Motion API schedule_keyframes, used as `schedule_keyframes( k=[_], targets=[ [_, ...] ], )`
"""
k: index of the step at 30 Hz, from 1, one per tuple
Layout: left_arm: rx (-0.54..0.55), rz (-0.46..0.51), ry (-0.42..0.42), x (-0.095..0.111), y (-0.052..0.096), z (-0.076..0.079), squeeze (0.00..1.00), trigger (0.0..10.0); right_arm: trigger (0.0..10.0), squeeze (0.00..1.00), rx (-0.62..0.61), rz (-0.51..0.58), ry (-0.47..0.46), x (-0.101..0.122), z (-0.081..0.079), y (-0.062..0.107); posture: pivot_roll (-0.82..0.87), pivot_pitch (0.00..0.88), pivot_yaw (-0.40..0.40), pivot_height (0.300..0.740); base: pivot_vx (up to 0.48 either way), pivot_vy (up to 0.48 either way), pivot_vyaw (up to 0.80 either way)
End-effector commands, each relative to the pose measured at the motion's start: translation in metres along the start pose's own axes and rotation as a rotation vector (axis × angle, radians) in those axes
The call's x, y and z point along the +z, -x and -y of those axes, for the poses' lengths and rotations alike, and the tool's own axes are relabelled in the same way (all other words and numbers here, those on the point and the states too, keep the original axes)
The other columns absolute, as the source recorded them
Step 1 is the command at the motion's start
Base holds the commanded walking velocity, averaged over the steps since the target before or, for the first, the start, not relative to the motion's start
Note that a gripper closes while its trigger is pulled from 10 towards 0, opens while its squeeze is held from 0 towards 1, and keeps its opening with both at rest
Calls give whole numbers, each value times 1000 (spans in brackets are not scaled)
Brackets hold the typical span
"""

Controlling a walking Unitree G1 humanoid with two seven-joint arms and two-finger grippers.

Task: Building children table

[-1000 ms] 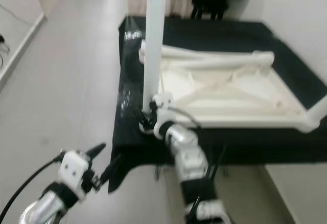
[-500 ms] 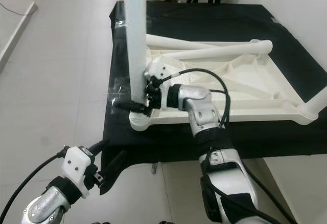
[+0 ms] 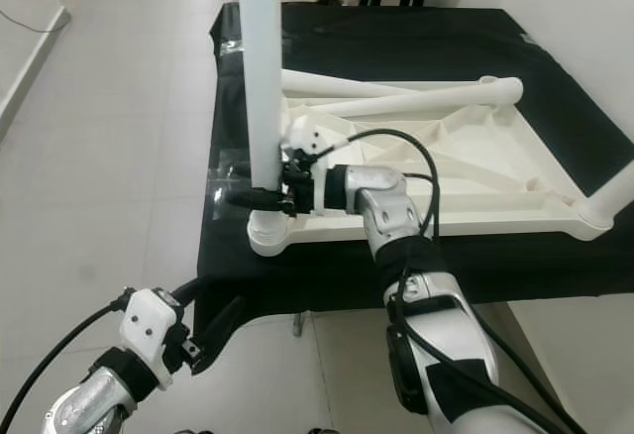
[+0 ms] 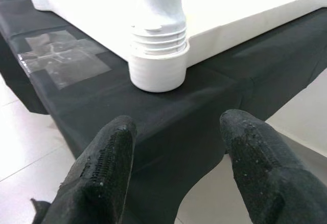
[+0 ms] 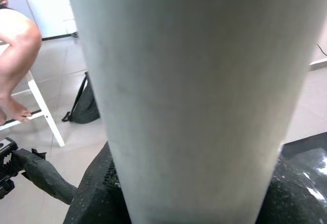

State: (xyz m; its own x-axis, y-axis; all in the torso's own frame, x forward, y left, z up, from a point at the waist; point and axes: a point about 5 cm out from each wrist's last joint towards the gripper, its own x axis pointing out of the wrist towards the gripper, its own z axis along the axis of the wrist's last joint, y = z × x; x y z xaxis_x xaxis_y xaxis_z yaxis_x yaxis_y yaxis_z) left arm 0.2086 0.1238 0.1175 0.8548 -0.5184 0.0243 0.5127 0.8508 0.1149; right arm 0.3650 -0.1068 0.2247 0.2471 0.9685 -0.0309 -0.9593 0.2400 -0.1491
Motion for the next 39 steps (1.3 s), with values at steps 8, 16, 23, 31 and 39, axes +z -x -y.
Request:
schedule_keyframes(
  k=[8,16,23,31,39],
  targets=[
    [-9,-2,12,0,5,2,0,10000,0,0,-673,-139,-96,-62,-35,9,-2,208,-41,740,0,0,0],
    [-19,-3,21,-1,1,-1,0,10000,0,0,-812,-163,-99,-78,-61,-22,6,189,-39,740,0,0,0],
    [-7,3,17,-1,-2,-1,0,10000,10000,1000,-657,-94,-73,-52,-44,-27,10,182,-50,740,0,0,0],
    [-10,3,22,-2,-4,0,0,10000,10000,525,-270,-6,34,-16,-26,-24,17,171,-49,740,0,0,0],
    [-9,-1,18,-1,0,1,0,10000,10000,0,12,-57,52,4,-5,-20,50,186,-51,740,0,0,0]
  ],
)
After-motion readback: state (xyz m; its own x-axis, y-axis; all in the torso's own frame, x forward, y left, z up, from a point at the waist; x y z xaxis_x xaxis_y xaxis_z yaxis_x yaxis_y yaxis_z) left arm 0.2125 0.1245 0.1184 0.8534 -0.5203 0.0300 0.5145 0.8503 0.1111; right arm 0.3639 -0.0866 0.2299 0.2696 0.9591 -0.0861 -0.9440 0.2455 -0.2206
